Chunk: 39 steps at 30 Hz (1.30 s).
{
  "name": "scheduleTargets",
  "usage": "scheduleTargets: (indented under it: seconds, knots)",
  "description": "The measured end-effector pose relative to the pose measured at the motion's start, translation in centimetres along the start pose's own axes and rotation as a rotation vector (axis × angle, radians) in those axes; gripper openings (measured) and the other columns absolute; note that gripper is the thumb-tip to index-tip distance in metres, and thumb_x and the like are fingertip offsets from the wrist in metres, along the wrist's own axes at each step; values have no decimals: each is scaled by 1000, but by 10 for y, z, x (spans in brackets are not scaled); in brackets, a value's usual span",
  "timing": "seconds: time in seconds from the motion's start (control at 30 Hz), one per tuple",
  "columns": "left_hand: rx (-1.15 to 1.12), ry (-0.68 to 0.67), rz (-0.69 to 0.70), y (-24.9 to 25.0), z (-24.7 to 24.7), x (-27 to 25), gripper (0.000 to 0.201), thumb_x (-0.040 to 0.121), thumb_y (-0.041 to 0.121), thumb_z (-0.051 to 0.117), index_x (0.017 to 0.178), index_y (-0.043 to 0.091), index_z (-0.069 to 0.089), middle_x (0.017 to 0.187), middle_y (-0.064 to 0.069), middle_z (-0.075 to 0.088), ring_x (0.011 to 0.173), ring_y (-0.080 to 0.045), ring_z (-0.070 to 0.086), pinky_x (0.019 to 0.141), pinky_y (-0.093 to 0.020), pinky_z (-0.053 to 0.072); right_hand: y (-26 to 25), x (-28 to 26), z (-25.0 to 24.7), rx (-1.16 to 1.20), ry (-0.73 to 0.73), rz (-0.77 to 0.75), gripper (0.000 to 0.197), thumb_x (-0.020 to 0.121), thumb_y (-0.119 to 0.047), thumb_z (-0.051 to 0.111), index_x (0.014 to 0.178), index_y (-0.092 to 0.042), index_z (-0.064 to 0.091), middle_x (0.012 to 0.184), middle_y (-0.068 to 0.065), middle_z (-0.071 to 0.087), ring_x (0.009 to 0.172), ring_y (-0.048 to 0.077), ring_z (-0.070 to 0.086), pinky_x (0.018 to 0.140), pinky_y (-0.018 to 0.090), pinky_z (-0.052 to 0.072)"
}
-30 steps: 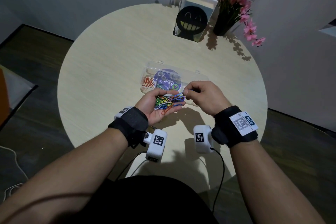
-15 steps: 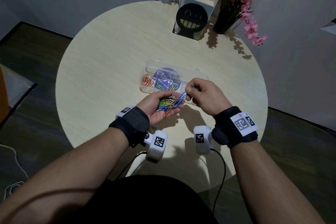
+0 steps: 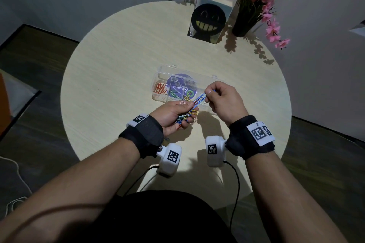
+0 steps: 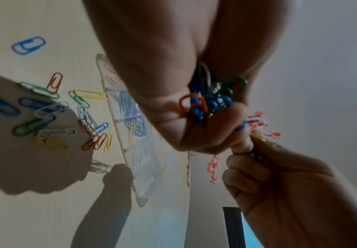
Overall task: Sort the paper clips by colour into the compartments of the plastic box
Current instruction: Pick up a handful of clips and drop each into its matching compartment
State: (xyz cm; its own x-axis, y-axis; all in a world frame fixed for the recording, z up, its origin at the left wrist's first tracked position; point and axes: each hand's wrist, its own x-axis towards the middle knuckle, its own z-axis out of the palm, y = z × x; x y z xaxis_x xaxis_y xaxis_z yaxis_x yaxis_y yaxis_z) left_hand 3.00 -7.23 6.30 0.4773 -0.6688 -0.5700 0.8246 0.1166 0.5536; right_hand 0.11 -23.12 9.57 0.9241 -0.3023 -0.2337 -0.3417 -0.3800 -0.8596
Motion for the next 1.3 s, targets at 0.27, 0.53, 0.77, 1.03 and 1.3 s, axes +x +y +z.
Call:
scheduleTargets:
  seconds: [0.27,0.53,0.77,1.03,1.3]
  knots:
    - [-49,8,6,0,0,-1,24,98,19,43,84,4,56,66,-6,50,49,-9,46,38,-12,32,-6,-7,-5,141,-103,42,24,91,-7,51,70,-17,56,63,2,56,46,16,32,48,25,25]
    - [7,-40,-17,-1,0,-2,29,98,20,42,88,1,61,65,-6,51,50,-10,47,40,-13,33,-5,-15,-2,-54,-198,-73,19,90,-6,54,75,-15,59,62,-2,58,42,0,41,50,14,28]
    - [28,-16,33,-5,2,0,21,98,13,43,79,8,51,63,-5,47,46,-9,44,39,-14,30,-8,-16,-4,-86,-268,-121,29,89,-5,54,71,-27,58,62,-9,50,46,-1,41,55,20,29]
    - [31,115,101,-5,-3,9,20,99,12,43,80,6,47,65,-7,40,43,-9,42,35,-15,29,-17,-24,-6,-147,-276,-209,20,90,-7,55,76,-21,58,57,-13,49,51,1,39,55,16,31]
    - [-161,236,99,-3,-12,16,23,101,16,39,78,10,41,66,-4,38,42,-7,40,34,-12,27,-7,-26,-10,-132,-6,-198,21,91,-11,53,76,-26,54,69,-9,60,55,-2,48,57,13,36]
